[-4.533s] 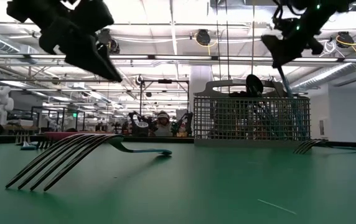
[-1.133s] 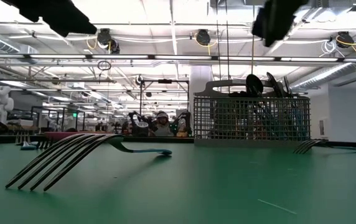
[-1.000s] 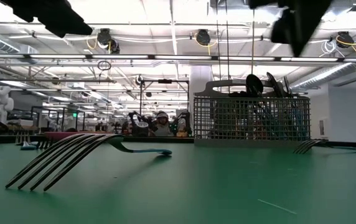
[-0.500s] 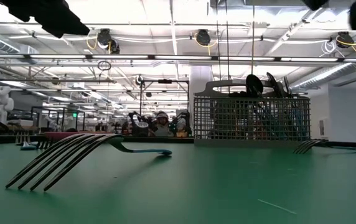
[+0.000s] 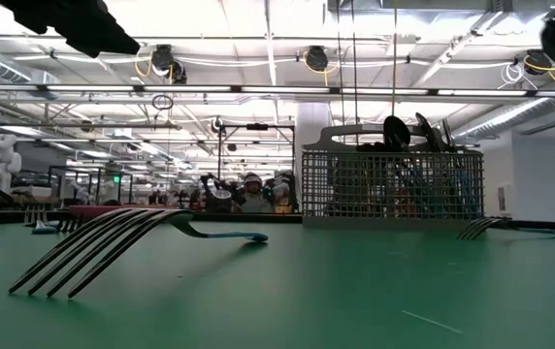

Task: Sort silverware
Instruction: Put the bottom right black fork into the cutlery rack

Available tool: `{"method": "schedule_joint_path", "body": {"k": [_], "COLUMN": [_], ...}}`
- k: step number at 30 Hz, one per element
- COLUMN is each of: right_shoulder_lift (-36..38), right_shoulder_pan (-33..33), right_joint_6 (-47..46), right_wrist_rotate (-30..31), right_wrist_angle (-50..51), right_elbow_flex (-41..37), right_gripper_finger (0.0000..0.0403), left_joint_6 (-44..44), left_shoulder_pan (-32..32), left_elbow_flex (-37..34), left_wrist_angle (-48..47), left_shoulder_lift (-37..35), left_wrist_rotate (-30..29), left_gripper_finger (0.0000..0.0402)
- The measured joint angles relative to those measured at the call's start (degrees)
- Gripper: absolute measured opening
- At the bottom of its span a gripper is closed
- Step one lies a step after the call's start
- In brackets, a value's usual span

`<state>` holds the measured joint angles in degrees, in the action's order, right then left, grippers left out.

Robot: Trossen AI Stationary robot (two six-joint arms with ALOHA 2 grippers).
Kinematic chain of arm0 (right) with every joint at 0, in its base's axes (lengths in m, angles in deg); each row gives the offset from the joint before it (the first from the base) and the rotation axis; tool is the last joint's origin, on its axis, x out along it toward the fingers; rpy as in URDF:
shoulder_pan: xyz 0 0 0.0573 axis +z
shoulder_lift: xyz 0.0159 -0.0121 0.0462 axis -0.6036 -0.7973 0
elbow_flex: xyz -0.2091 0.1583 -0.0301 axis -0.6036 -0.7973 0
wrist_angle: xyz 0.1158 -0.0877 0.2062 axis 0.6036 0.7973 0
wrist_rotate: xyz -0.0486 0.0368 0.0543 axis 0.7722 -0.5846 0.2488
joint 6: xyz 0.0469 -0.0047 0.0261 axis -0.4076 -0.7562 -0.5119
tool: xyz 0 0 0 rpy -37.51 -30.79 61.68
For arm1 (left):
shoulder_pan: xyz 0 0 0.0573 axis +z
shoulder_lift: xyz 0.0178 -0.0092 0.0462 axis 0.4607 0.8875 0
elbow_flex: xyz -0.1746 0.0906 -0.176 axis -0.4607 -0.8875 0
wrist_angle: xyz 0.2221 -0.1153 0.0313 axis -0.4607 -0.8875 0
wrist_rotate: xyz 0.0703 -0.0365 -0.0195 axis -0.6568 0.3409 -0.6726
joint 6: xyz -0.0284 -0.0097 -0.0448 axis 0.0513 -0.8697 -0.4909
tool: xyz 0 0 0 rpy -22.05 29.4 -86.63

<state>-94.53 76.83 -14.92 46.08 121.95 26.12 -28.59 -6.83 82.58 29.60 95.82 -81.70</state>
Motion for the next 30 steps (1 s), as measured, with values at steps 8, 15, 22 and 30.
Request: {"method": "schedule_joint_path", "body": {"k": [8,15,22,30], "right_shoulder_lift": [2.47,3.35,3.37,3.35], "right_shoulder_pan": [6.42,10.5,12.17,12.95], "right_joint_6": [-9.89,-16.64,-18.63,-20.14], "right_wrist_rotate": [-0.14,-0.34,0.13,0.39], "right_wrist_angle": [-5.22,-10.26,-13.42,-18.84], "right_elbow_flex": [-5.91,-10.17,-13.0,-17.5], "right_gripper_finger": [0.0126,0.0126,0.0126,0.0126], "left_joint_6": [-0.14,-0.37,-0.39,-0.4], "left_shoulder_pan": [0.0,0.0,0.0,0.0], "left_elbow_flex": [0.0,-0.02,-0.02,-0.04], "left_wrist_angle": [0.0,-0.03,-0.15,-0.36], "left_shoulder_lift": [0.0,0.0,0.0,0.02], "left_wrist_rotate": [0.02,0.02,0.04,0.04], "left_gripper_finger": [0.0161,0.0161,0.0161,0.0161]}}
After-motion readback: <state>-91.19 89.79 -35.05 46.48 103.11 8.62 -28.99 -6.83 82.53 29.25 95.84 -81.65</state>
